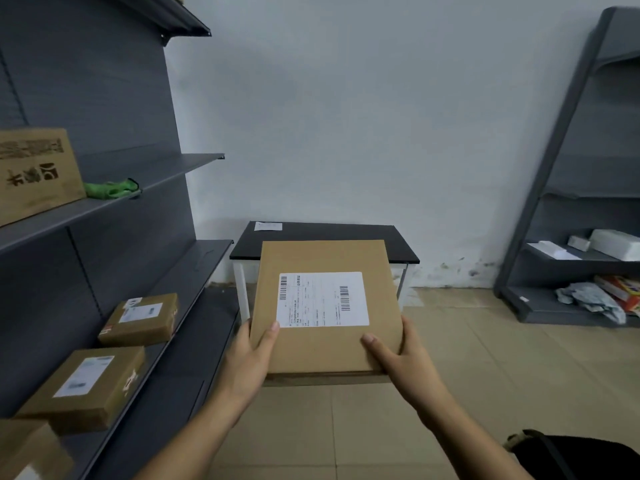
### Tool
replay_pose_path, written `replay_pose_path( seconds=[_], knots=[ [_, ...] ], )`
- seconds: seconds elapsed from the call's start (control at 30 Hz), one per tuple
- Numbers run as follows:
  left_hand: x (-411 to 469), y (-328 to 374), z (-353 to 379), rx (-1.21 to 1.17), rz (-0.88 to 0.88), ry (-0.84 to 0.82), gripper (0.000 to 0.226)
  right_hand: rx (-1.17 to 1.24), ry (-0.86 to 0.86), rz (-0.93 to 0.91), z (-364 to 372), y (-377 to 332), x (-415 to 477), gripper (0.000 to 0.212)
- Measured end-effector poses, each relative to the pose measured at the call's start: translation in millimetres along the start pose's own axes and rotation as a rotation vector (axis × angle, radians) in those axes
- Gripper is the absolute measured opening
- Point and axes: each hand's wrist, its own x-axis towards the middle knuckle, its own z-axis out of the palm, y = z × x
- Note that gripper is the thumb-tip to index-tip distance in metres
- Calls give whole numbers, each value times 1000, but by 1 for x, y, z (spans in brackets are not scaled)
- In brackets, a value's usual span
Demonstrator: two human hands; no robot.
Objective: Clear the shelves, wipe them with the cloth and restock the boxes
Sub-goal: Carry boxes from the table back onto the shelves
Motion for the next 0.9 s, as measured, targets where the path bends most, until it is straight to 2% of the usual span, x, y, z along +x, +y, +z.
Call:
replay_pose_path(
  seconds=[0.23,0.4,0.6,0.7,0.9],
  knots=[
    [84,17,57,-2,-18,25,35,-21,-40,-18,-24,14,112,55],
    [137,11,87,15,-43,23,41,-22,-57,2,-30,28,174,50],
    [215,1,111,35,-73,21,45,-40,-61,16,-19,42,253,59],
    [258,-8,121,35,-71,-7,31,-44,-58,29,-9,49,292,57],
    [361,-28,129,61,-64,-43,37,-59,-29,68,23,58,380,47]
  ],
)
